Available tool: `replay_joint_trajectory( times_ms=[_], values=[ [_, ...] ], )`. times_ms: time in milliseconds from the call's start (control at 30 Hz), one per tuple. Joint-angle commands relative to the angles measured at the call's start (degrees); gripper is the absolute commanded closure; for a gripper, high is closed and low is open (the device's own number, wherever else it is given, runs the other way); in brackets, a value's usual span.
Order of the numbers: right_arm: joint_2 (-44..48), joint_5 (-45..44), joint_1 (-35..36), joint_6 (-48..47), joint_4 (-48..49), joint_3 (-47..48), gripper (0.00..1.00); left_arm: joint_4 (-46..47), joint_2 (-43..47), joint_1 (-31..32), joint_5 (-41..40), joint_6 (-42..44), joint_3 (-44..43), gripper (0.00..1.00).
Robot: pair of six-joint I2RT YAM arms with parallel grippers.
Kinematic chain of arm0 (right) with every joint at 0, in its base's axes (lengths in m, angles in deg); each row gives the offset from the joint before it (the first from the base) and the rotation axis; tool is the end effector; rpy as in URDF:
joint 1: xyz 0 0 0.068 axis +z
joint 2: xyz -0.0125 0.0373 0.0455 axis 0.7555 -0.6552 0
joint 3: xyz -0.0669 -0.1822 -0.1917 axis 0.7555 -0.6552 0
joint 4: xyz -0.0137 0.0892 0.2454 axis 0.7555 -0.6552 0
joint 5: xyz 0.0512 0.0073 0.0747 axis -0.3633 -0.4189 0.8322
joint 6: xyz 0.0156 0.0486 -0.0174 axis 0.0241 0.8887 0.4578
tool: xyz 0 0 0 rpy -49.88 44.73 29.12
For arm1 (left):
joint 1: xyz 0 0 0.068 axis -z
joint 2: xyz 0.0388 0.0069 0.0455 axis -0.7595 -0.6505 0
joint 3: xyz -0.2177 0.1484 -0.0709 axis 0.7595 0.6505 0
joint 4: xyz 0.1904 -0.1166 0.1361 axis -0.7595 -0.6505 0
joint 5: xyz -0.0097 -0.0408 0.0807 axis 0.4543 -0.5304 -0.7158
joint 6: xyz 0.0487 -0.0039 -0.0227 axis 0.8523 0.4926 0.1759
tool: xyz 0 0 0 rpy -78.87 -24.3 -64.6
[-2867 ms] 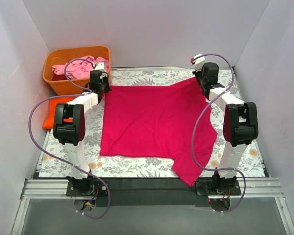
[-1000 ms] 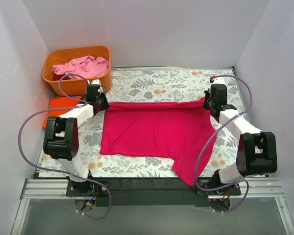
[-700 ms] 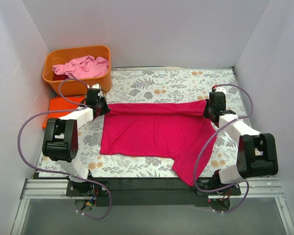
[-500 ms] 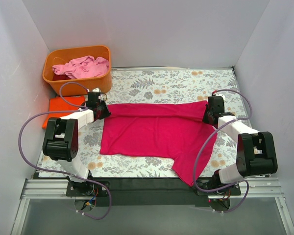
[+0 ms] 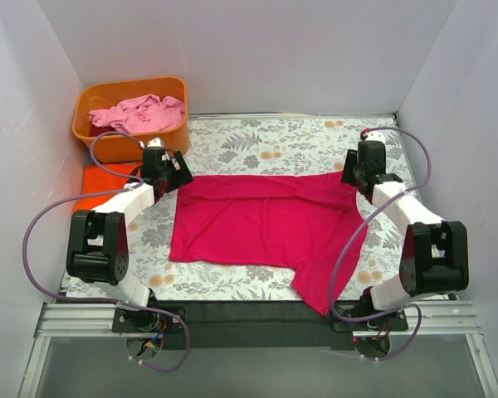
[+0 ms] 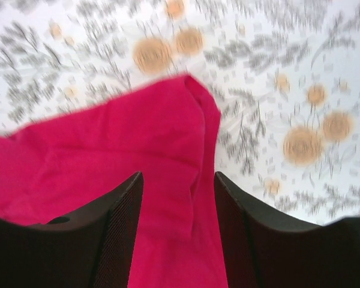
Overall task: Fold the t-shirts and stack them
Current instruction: Fold the tshirt
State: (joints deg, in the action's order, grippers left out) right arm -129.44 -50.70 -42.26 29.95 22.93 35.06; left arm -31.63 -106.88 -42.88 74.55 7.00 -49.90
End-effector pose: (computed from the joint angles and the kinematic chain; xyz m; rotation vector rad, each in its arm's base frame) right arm 0.3119 0.0270 0.2323 0.2710 2.1852 -0.1270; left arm 0.3322 -0.0375 0.1970 -1.1774 2.1164 -0.5768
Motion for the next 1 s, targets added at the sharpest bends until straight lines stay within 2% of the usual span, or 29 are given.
replay_joint_trajectory(
  times_ms=[0,300,533,733,800,833,900,967],
  values=[
    [-4.74,3.43,-1.79,-4.8,3.78,7.63,0.52,0.59,-2.37,-0.22,-2.65,0.99,-4.09,0.24],
    [-16.53,15.55,-7.93,-7.08,3.87,16.42,0.55,2.88,-13.09,-0.31,-2.65,0.64,-10.59,0.25],
    [-22.15,20.92,-9.71,-6.47,4.04,17.66,0.56,3.23,-15.92,-0.22,-0.81,0.02,-11.57,0.3],
    [-24.0,22.51,-10.06,-5.85,4.92,17.31,0.57,3.49,-15.66,-0.22,-0.98,0.02,-10.95,0.41],
    [-24.79,22.77,-10.41,-5.33,5.18,17.22,0.57,3.67,-15.92,-0.22,-0.9,0.55,-11.04,0.51],
    [-25.06,23.04,-10.67,-5.24,5.27,17.14,0.58,3.67,-16.01,-0.22,-0.89,0.55,-11.12,0.58],
    [-25.67,23.39,-11.29,-4.71,5.71,16.79,0.59,3.67,-16.36,-0.22,-0.72,0.55,-11.13,0.65],
    [-26.38,23.83,-11.99,-4.45,5.71,16.7,0.65,3.93,-16.44,-0.22,-1.07,0.64,-10.69,0.83]
  ],
)
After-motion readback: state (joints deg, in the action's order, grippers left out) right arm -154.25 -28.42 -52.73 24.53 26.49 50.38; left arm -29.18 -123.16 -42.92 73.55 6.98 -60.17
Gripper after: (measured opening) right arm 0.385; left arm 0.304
